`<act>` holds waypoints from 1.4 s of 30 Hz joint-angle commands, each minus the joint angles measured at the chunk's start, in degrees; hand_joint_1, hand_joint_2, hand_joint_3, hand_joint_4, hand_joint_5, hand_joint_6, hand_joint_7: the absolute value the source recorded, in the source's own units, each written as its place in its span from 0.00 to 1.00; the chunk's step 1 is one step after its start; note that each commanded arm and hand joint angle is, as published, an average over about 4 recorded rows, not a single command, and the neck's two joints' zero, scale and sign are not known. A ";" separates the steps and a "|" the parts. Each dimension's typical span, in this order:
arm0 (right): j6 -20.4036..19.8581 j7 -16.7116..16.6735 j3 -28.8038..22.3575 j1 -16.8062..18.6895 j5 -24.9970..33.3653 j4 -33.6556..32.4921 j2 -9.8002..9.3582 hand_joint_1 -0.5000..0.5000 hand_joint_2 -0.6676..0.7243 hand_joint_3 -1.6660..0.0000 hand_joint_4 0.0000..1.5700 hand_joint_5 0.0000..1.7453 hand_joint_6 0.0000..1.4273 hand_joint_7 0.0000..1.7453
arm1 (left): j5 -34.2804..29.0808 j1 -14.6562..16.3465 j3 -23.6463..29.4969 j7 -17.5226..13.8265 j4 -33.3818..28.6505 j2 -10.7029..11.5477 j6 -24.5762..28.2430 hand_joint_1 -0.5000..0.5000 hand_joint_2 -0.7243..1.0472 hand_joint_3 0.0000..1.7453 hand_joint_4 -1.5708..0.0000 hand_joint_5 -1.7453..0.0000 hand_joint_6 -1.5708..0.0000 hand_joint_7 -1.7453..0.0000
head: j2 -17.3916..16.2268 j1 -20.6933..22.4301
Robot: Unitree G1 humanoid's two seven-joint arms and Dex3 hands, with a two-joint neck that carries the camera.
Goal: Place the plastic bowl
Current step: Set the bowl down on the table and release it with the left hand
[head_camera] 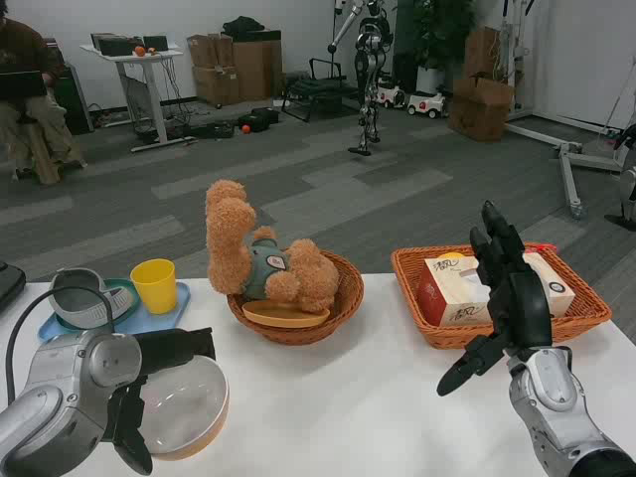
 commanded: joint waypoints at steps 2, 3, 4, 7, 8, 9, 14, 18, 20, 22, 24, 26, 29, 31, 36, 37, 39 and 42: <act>0.08 0.25 4.47 -3.65 1.78 2.05 -0.57 0.04 1.00 1.00 0.09 0.00 0.00 0.00 | -0.63 4.71 5.60 -0.03 -0.21 -3.16 -0.49 0.00 0.80 1.00 0.00 0.00 0.53 0.04 | -1.35 4.65; 0.08 0.25 4.47 -3.65 1.78 2.05 -0.57 0.04 1.00 1.00 0.09 0.00 0.00 0.00 | -0.60 4.71 5.60 -0.03 -0.21 -3.16 -0.49 0.00 0.80 1.00 0.00 0.00 0.53 0.04 | -0.95 3.14; 0.08 0.25 4.47 -3.65 1.78 2.03 -0.57 0.04 1.00 1.00 0.09 0.00 0.00 0.00 | -0.60 4.71 5.60 -0.03 -0.21 -3.16 -0.49 0.00 0.80 1.00 0.00 0.00 0.53 0.04 | -0.96 3.15; 0.08 0.25 4.47 -3.65 1.78 1.96 -0.57 0.04 1.00 1.00 0.09 0.00 0.00 0.00 | -0.60 4.71 5.60 -0.03 -0.21 -3.16 -0.49 0.00 0.80 1.00 0.00 0.00 0.53 0.04 | -0.94 3.15; 0.08 0.25 4.47 -3.65 1.78 1.94 -0.57 0.04 1.00 1.00 0.09 0.00 0.00 0.00 | -0.60 4.71 5.60 -0.03 -0.21 -3.16 -0.49 0.00 0.80 1.00 0.00 0.00 0.53 0.04 | -0.94 3.13; 0.08 0.25 4.47 -3.65 1.78 1.92 -0.57 0.04 1.00 1.00 0.09 0.00 0.00 0.00 | -0.60 4.71 5.60 -0.03 -0.21 -3.16 -0.49 0.00 0.80 1.00 0.00 0.00 0.53 0.04 | -0.95 3.12; 0.03 0.25 4.47 -3.65 1.78 1.89 -0.57 0.04 1.00 1.00 0.09 0.00 0.00 0.00 | -0.60 4.71 5.60 0.00 -0.21 -3.18 -0.49 0.00 0.80 1.00 0.00 0.00 0.53 0.04 | -0.89 3.18; 0.03 0.25 4.43 -3.65 1.78 1.98 -0.57 0.04 1.00 1.00 0.09 0.00 0.00 0.00 | -0.12 4.71 5.66 0.06 -0.19 -3.25 -0.74 0.00 0.80 1.00 0.00 0.00 0.56 0.04 | -0.92 3.12; 0.05 0.25 4.45 -3.65 1.78 2.03 -0.57 0.04 1.00 1.00 0.09 0.00 0.00 0.00 | 0.52 4.71 5.68 0.06 -0.15 -3.25 -1.11 0.00 0.80 1.00 0.00 0.00 0.62 0.04 | -0.95 3.10; 0.08 0.25 4.47 -3.65 1.78 2.16 -0.57 0.04 1.00 1.00 0.09 0.00 0.00 0.00 | 1.84 4.78 5.66 0.11 -0.04 -3.40 -1.57 0.00 0.83 1.00 0.00 0.00 0.72 0.04 | -1.12 3.12; 0.08 0.25 4.49 -3.65 1.78 2.36 -0.57 0.04 1.00 1.00 0.09 0.00 0.00 0.00 | 3.53 5.02 5.73 0.15 0.27 -3.76 -2.08 0.00 0.85 1.00 0.01 0.00 0.80 0.05 | -1.29 3.17; 0.08 0.25 4.54 -3.65 1.80 2.51 -0.57 0.04 1.00 1.00 0.09 0.00 0.00 0.00 | 4.98 5.44 5.99 0.15 0.84 -4.28 -2.63 0.00 0.85 1.00 0.02 0.00 0.82 0.07 | -1.39 3.22; 0.08 0.25 4.56 -3.65 1.87 2.75 -0.57 0.04 1.00 1.00 0.09 0.00 0.00 0.00 | 7.57 6.25 6.74 0.15 2.25 -5.45 -4.01 0.00 0.86 1.00 0.08 0.00 0.86 0.08 | -1.52 3.24; 0.08 0.25 4.56 -3.65 1.87 2.93 -0.57 0.04 1.00 1.00 0.09 0.00 0.00 0.00 | 9.28 6.82 7.40 0.15 3.44 -6.33 -5.20 0.00 0.89 1.00 0.17 0.00 0.88 0.09 | -1.54 3.22; 0.08 0.25 4.58 -3.65 2.00 3.37 -0.57 0.04 1.00 1.00 0.09 0.00 0.00 0.00 | 12.12 7.76 8.76 0.15 6.18 -8.39 -6.07 0.00 0.94 1.00 0.48 0.00 0.97 0.17 | -1.69 3.03; 0.08 0.25 4.60 -3.65 2.05 3.45 -0.57 0.04 1.00 1.00 0.09 0.00 0.00 0.00 | 12.54 7.92 8.98 0.15 6.86 -8.79 -6.25 0.00 0.95 1.00 0.53 0.00 0.98 0.18 | -1.76 3.03; 0.08 0.25 4.65 -3.65 2.09 3.67 -0.57 0.04 1.00 1.00 0.09 0.00 0.00 0.00 | 13.42 8.18 9.20 0.15 8.49 -9.75 -6.95 0.00 0.95 1.00 0.61 0.00 1.00 0.21 | -1.92 2.88; 0.08 0.25 4.62 -3.65 2.24 4.03 -0.51 0.04 1.00 1.00 0.09 0.00 0.00 0.00 | 14.98 8.36 9.92 0.15 11.94 -12.02 -8.87 0.00 0.95 1.00 0.70 0.00 1.00 0.26 | -2.09 2.74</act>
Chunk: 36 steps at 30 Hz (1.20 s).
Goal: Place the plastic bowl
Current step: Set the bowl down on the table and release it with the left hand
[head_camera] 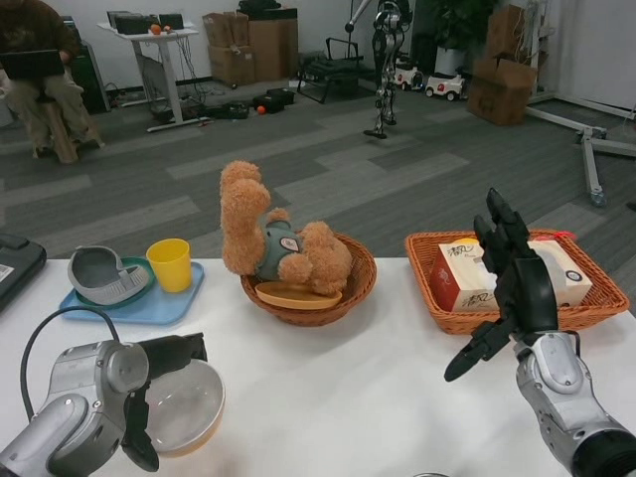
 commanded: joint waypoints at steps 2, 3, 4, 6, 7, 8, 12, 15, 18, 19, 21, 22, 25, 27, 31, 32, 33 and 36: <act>0.00 -0.09 0.15 -0.84 0.65 0.91 -0.30 0.04 1.00 1.00 0.09 0.00 0.00 0.00 | 3.28 0.68 2.17 -0.10 5.33 -3.70 -3.65 0.00 0.95 1.00 0.71 0.00 1.00 0.28 | -0.28 -0.08; 0.00 -0.09 0.13 -0.84 0.67 0.99 -0.28 0.04 1.00 1.00 0.09 0.00 0.00 0.00 | 3.79 0.68 2.61 -0.05 6.19 -4.35 -4.64 0.00 0.95 1.00 0.71 0.00 1.00 0.28 | -0.45 0.02; 0.00 -0.09 0.11 -0.84 0.69 1.08 -0.25 0.04 1.00 1.00 0.09 0.00 0.00 0.00 | 4.29 0.68 3.05 -0.01 7.04 -5.01 -5.63 0.00 0.95 1.00 0.72 0.00 1.00 0.28 | -0.68 0.11; 0.00 -0.09 0.06 -0.84 0.78 1.26 -0.21 0.04 1.00 1.00 0.09 0.00 0.00 0.00 | 5.04 0.68 3.67 0.12 8.89 -6.11 -7.25 0.00 0.95 1.00 0.73 0.00 1.00 0.28 | -0.98 0.20; 0.00 -0.09 0.08 -0.84 0.80 1.32 -0.19 0.04 1.00 1.00 0.09 0.00 0.00 0.00 | 5.21 0.65 3.84 0.17 9.96 -6.57 -7.84 0.00 0.95 1.00 0.74 0.00 1.00 0.29 | -1.27 0.28; 0.00 -0.09 0.11 -0.84 0.83 1.39 -0.17 0.04 1.00 1.00 0.09 0.00 0.00 0.00 | 5.39 0.63 4.02 0.21 11.04 -7.04 -8.44 0.00 0.95 1.00 0.75 0.00 1.00 0.30 | -1.33 0.31; 0.00 -0.09 0.11 -0.84 0.87 1.52 -0.08 0.04 1.00 1.00 0.09 0.00 0.00 0.00 | 5.61 0.37 4.63 0.34 14.69 -8.49 -10.28 0.00 0.94 1.00 0.82 0.00 1.00 0.34 | -2.00 0.72; 0.00 -0.09 0.06 -0.84 0.91 1.56 -0.06 0.04 1.00 1.00 0.09 0.00 0.00 0.00 | 5.94 0.26 5.25 0.43 16.49 -9.45 -11.32 0.00 0.95 1.00 0.92 0.00 1.00 0.42 | -2.17 0.85; 0.00 -0.09 0.06 -0.84 0.91 1.61 0.03 0.04 1.00 1.00 0.10 0.00 0.00 0.00 | 6.40 0.24 5.91 0.45 17.59 -10.20 -11.93 0.00 0.98 1.00 0.99 0.00 1.00 0.50 | -2.50 1.16; 0.00 -0.09 0.06 -0.84 0.91 1.65 0.05 0.04 1.00 1.00 0.10 0.00 0.00 0.00 | 6.49 0.24 6.08 0.47 17.77 -10.29 -12.09 0.00 0.99 1.00 0.99 0.00 1.00 0.53 | -2.59 1.21; 0.00 -0.09 0.06 -0.84 0.91 1.74 0.10 0.04 1.00 1.00 0.10 0.00 0.00 0.00 | 6.66 0.24 6.44 0.52 18.12 -10.46 -12.39 0.00 1.00 1.00 1.00 0.00 1.00 0.58 | -2.94 1.44; 0.00 -0.09 0.06 -0.84 0.91 1.81 0.10 0.04 1.00 1.00 0.10 0.00 0.00 0.00 | 6.66 0.26 6.57 0.52 18.25 -10.62 -12.46 0.00 1.00 1.00 1.00 0.00 1.00 0.59 | -3.14 1.57; 0.00 -0.09 0.06 -0.84 0.91 2.05 0.14 0.04 1.00 1.00 0.09 0.00 0.00 0.00 | 6.66 0.37 7.05 0.52 18.69 -11.21 -12.66 0.00 1.00 1.00 1.00 0.00 1.00 0.60 | -3.64 1.89; 0.00 -0.09 0.06 -0.89 0.91 2.14 0.19 0.04 1.00 1.00 0.09 0.00 0.00 0.00 | 6.66 0.50 7.27 0.52 18.82 -11.43 -12.66 0.00 1.00 1.00 1.00 0.00 1.00 0.61 | -3.88 2.03; 0.00 -0.09 0.06 -0.91 0.91 2.18 0.25 0.04 1.00 1.00 0.09 0.00 0.00 0.00 | 6.60 0.61 7.49 0.54 19.00 -11.61 -12.77 0.00 1.00 1.00 1.00 0.00 1.00 0.66 | -4.40 2.30; 0.00 -0.09 0.06 -0.89 0.91 2.18 0.27 0.04 1.00 1.00 0.10 0.00 0.00 0.00 | 6.58 0.63 7.53 0.56 19.04 -11.65 -12.83 0.00 1.00 0.99 1.00 0.03 1.00 0.68 | -4.46 2.37; 0.00 -0.09 0.06 -0.87 0.91 2.18 0.30 0.04 1.00 1.00 0.10 0.00 0.00 0.00 | 6.58 0.65 7.62 0.67 19.06 -11.67 -13.10 0.00 1.00 0.97 1.00 0.06 1.00 0.70 | -4.47 2.40; 0.00 -0.09 0.06 -0.89 0.91 2.18 0.41 0.04 1.00 1.00 0.10 0.00 0.00 0.00 | 6.66 0.90 7.84 1.18 19.08 -11.78 -14.19 0.00 1.00 0.92 1.00 0.15 1.00 0.72 | -4.48 2.53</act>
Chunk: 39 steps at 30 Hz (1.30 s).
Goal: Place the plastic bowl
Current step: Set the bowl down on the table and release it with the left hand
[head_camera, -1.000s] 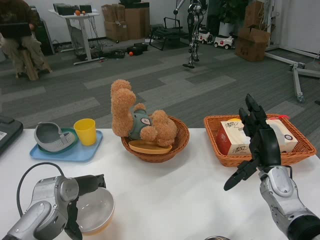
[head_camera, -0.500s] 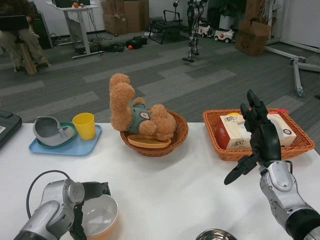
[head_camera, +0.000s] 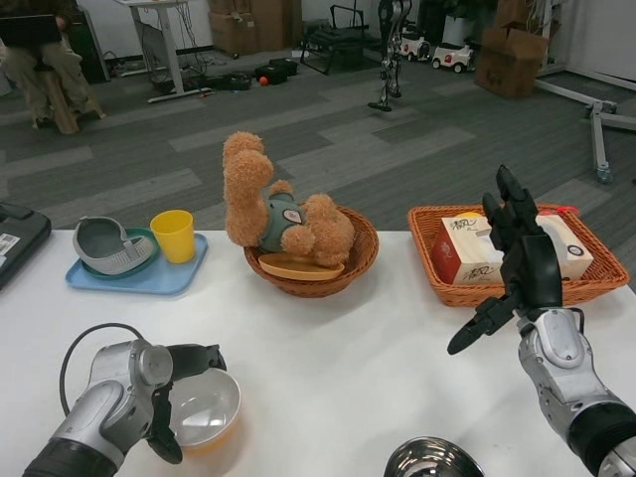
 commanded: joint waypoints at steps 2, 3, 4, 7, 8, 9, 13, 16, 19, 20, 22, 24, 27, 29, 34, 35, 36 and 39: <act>-0.02 -0.11 0.05 -0.88 0.73 0.63 0.38 0.04 1.00 1.00 0.09 0.00 0.00 0.00 | 0.94 1.29 0.39 0.56 1.05 -0.41 -1.74 0.00 1.00 0.87 1.00 0.21 1.00 0.72 | 0.02 0.20; -0.02 -0.11 0.05 -0.86 0.73 0.58 0.38 0.04 1.00 1.00 0.09 0.00 0.00 0.00 | 1.00 1.38 0.39 0.69 1.03 -0.41 -2.02 0.00 1.00 0.81 1.00 0.24 1.00 0.74 | 0.05 0.28; -0.02 -0.11 0.05 -0.84 0.73 0.52 0.40 0.04 1.00 1.00 0.09 0.00 0.00 0.00 | 1.07 1.47 0.39 0.84 0.87 -0.43 -2.42 0.00 1.00 0.79 1.00 0.24 1.00 0.76 | 0.10 0.35; -0.02 -0.11 0.05 -0.84 0.73 0.32 0.47 0.04 1.00 1.00 0.09 0.00 0.00 0.00 | 1.16 1.60 0.44 0.95 0.30 -0.50 -2.92 0.00 1.00 0.74 1.00 0.24 1.00 0.80 | 0.26 0.41; -0.04 -0.11 0.05 -0.84 0.73 0.25 0.47 0.04 1.00 1.00 0.09 0.00 0.00 0.00 | 1.11 1.60 0.46 0.95 0.08 -0.50 -2.92 0.00 1.00 0.72 1.00 0.24 1.00 0.80 | 0.34 0.43; -0.07 -0.11 0.05 -0.84 0.73 0.19 0.47 0.04 1.00 1.00 0.09 0.00 0.00 0.00 | 1.07 1.60 0.48 0.95 -0.14 -0.50 -2.92 0.00 1.00 0.69 1.00 0.24 1.00 0.80 | 0.41 0.45; -0.11 -0.11 -0.02 -0.67 0.73 -0.03 0.47 0.04 1.00 1.00 0.10 0.00 0.00 0.00 | 0.74 1.60 0.46 0.95 -1.26 -0.48 -2.86 0.00 1.00 0.58 1.00 0.24 1.00 0.81 | 0.82 0.51; -0.07 -0.11 -0.04 -0.40 0.75 -0.36 0.47 0.04 1.00 1.00 0.09 0.00 0.00 0.00 | 0.54 1.60 0.39 0.95 -2.73 -0.32 -2.77 0.00 1.00 0.47 1.00 0.24 1.00 0.84 | 1.00 0.58; -0.11 -0.11 -0.08 -0.23 0.82 -0.56 0.47 0.04 1.00 1.00 0.09 0.00 0.00 0.00 | 0.58 1.55 0.52 0.95 -3.52 -0.19 -2.75 0.00 1.00 0.37 1.00 0.24 1.00 0.84 | 1.02 0.51; -0.11 -0.11 -0.10 -0.16 0.82 -0.65 0.47 0.04 1.00 1.00 0.09 0.00 0.00 0.00 | 0.61 1.51 0.63 0.95 -3.72 -0.17 -2.75 0.00 1.00 0.35 1.00 0.24 1.00 0.84 | 1.05 0.49; -0.11 -0.11 -0.15 -0.03 0.82 -0.80 0.45 0.04 1.00 1.00 0.09 0.00 0.00 0.00 | 0.58 1.42 0.88 0.95 -4.05 -0.15 -2.75 0.01 1.00 0.26 1.00 0.26 1.00 0.84 | 1.13 0.43; -0.11 -0.11 -0.24 0.13 0.84 -0.91 0.40 0.04 1.00 1.00 0.09 0.00 0.00 0.00 | 0.50 1.36 1.21 0.95 -4.29 -0.15 -2.75 0.02 1.00 0.15 1.00 0.29 1.00 0.84 | 1.23 0.28; -0.11 -0.11 -0.39 0.39 0.90 -1.09 0.38 0.04 1.00 1.00 0.10 0.00 0.00 0.00 | 0.45 1.34 1.75 0.95 -4.44 -0.15 -2.75 0.02 1.00 0.10 1.00 0.29 1.00 0.84 | 1.38 0.07; -0.11 -0.11 -0.54 0.61 0.95 -1.31 0.38 0.04 1.00 1.00 0.10 0.00 0.00 0.00 | 0.43 1.34 2.06 0.95 -4.64 -0.15 -2.77 0.02 1.00 0.10 1.00 0.29 1.00 0.84 | 1.43 0.00; -0.11 -0.11 -0.87 1.05 0.99 -1.70 0.38 0.04 1.00 1.00 0.10 0.00 0.00 0.00 | 0.28 1.34 2.85 1.00 -5.72 -0.19 -2.84 0.02 0.89 0.05 1.00 0.29 1.00 0.89 | 1.69 0.00; -0.13 -0.11 -0.89 1.11 0.99 -1.79 0.36 0.04 1.00 1.00 0.10 0.00 0.00 0.00 | 0.19 1.31 3.03 1.02 -6.07 -0.17 -2.81 0.02 0.85 0.05 1.00 0.29 1.00 0.92 | 1.72 -0.02; -0.15 -0.11 -0.92 1.18 0.99 -1.88 0.34 0.04 1.00 1.00 0.10 0.00 0.00 0.00 | 0.10 1.29 3.21 1.04 -6.42 -0.15 -2.79 0.02 0.83 0.04 1.00 0.29 1.00 0.94 | 1.79 -0.02; -0.20 -0.11 -0.92 1.31 0.99 -1.97 0.34 0.04 1.00 1.00 0.10 0.00 0.00 0.00 | -0.25 1.20 3.51 1.04 -7.08 -0.15 -2.62 0.02 0.73 0.00 1.00 0.29 1.00 0.99 | 1.87 -0.06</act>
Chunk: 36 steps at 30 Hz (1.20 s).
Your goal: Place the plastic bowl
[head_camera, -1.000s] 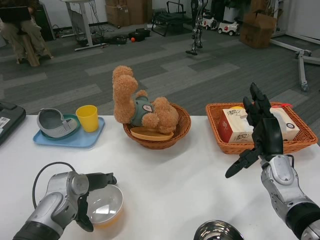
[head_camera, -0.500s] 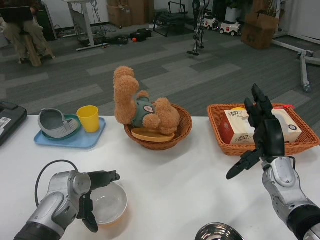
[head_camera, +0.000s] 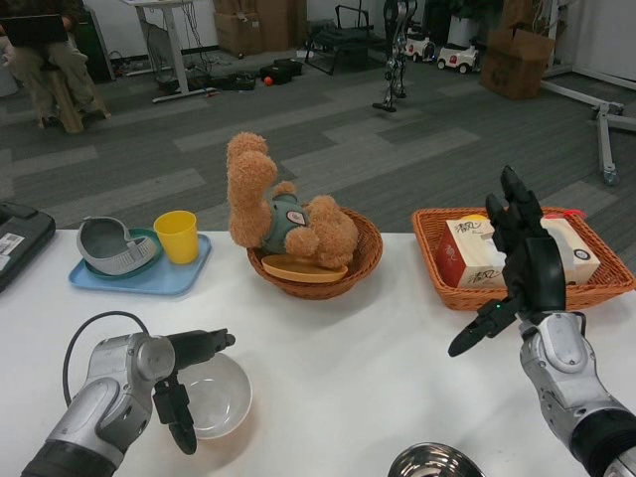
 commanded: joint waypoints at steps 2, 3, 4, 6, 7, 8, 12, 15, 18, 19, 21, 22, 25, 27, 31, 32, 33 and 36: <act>-0.24 -0.11 -0.65 1.08 0.42 -0.52 0.07 0.04 1.00 1.00 0.10 0.00 0.00 0.00 | -0.47 0.13 1.08 -0.01 -1.94 0.36 0.43 0.02 0.68 0.00 1.00 0.29 1.00 1.00 | 0.15 -0.04; -0.26 -0.11 -0.67 1.17 0.47 -0.61 0.05 0.04 1.00 1.00 0.10 0.00 0.00 0.00 | -0.47 0.11 1.21 -0.01 -2.31 0.36 0.52 0.02 0.65 0.00 1.00 0.29 1.00 1.00 | 0.21 -0.04; -0.28 -0.11 -0.70 1.26 0.51 -0.70 0.03 0.04 1.00 1.00 0.10 0.00 0.00 0.00 | -0.47 0.09 1.34 -0.01 -2.68 0.36 0.61 0.02 0.63 0.00 1.00 0.29 1.00 1.00 | 0.29 -0.02; -0.33 -0.11 -0.74 1.39 0.60 -0.83 -0.02 0.04 1.00 1.00 0.10 0.00 0.00 0.00 | -0.47 0.04 1.56 -0.01 -3.21 0.32 0.83 0.02 0.60 0.00 1.00 0.29 1.00 1.00 | 0.46 -0.04; -0.35 -0.11 -0.76 1.43 0.62 -0.87 -0.06 0.04 1.00 1.00 0.10 0.00 0.00 0.00 | -0.62 0.04 1.76 -0.01 -3.43 0.28 0.89 0.02 0.60 0.00 1.00 0.29 1.00 1.00 | 0.56 -0.07; -0.37 -0.11 -0.78 1.48 0.64 -0.92 -0.11 0.04 1.00 1.00 0.09 0.00 0.00 0.00 | -0.77 0.04 1.96 -0.01 -3.65 0.23 0.96 0.02 0.60 0.00 1.00 0.29 1.00 1.00 | 0.67 -0.12; -0.46 -0.11 -0.83 1.61 0.73 -1.14 -0.15 0.04 1.00 1.00 0.09 0.00 0.00 0.00 | -1.96 0.04 2.48 -0.10 -4.22 0.19 1.57 0.02 0.59 0.00 1.00 0.29 1.00 1.00 | 0.97 -0.21; -0.53 -0.11 -0.83 1.61 0.73 -1.20 -0.22 0.04 1.00 1.00 0.10 0.00 0.00 0.00 | -3.26 0.04 2.77 -0.17 -4.64 0.17 2.25 0.02 0.55 0.00 1.00 0.32 1.00 1.00 | 1.17 -0.22; -0.55 -0.11 -0.83 1.67 0.80 -1.22 -0.24 0.04 1.00 1.00 0.10 0.00 0.00 0.00 | -5.28 -0.02 3.43 -0.12 -5.43 -0.03 2.69 0.03 0.55 0.00 1.00 0.35 1.00 1.00 | 1.35 -0.21; -0.55 -0.11 -0.83 1.69 0.82 -1.22 -0.26 0.04 1.00 1.00 0.10 0.00 0.00 0.00 | -6.22 -0.11 3.74 -0.08 -5.89 -0.10 2.85 0.03 0.55 0.00 1.00 0.35 1.00 1.00 | 1.38 -0.17; -0.55 -0.11 -0.83 1.65 0.82 -1.22 -0.30 0.04 1.00 1.00 0.11 0.00 0.00 0.00 | -9.12 -0.42 4.44 0.41 -7.21 -0.19 3.51 0.02 0.55 0.00 1.00 0.35 1.00 1.00 | 1.38 0.00; -0.55 -0.11 -0.83 1.65 0.82 -1.22 -0.33 0.04 1.00 1.00 0.11 0.00 0.00 0.00 | -11.19 -0.71 5.08 0.87 -8.22 -0.30 3.88 0.02 0.55 0.00 1.00 0.35 1.00 1.00 | 1.40 0.07; -0.55 -0.11 -0.83 1.69 0.82 -1.22 -0.35 0.04 1.00 1.00 0.11 0.00 0.00 0.00 | -14.44 -1.34 6.51 1.94 -9.96 -0.65 4.21 0.02 0.55 0.00 1.00 0.35 1.00 1.00 | 1.41 0.16; -0.57 -0.11 -0.83 1.69 0.82 -1.25 -0.39 0.04 1.00 1.00 0.11 0.00 0.00 0.00 | -15.56 -1.83 7.96 2.67 -10.92 -1.35 4.06 0.02 0.55 0.00 1.00 0.35 1.00 1.00 | 1.60 0.07; -0.64 -0.11 -0.89 1.69 0.82 -1.38 -0.35 0.04 1.00 1.00 0.10 0.00 0.00 0.00 | -18.00 -2.90 12.68 5.31 -12.50 -4.51 2.21 0.02 0.55 0.00 1.00 0.35 1.00 1.00 | 1.99 -0.43; -0.64 -0.11 -0.91 1.69 0.82 -1.42 -0.33 0.04 1.00 1.00 0.10 0.00 0.00 0.00 | -19.78 -3.14 14.20 6.56 -12.64 -5.59 1.05 0.02 0.55 0.00 1.00 0.35 1.00 1.00 | 2.17 -0.63; -0.64 -0.11 -0.91 1.69 0.82 -1.44 -0.33 0.04 1.00 1.00 0.10 0.00 0.00 0.00 | -20.99 -3.25 14.97 7.33 -12.66 -6.10 0.34 0.02 0.55 0.00 1.00 0.35 1.00 1.00 | 2.34 -0.85; -0.64 -0.11 -1.07 1.69 0.82 -1.55 -0.33 0.04 1.00 1.00 0.10 0.00 0.00 0.00 | -31.51 -3.87 20.22 13.57 -12.64 -9.50 -5.66 0.02 0.55 0.00 1.00 0.38 1.00 1.00 | 2.66 -0.86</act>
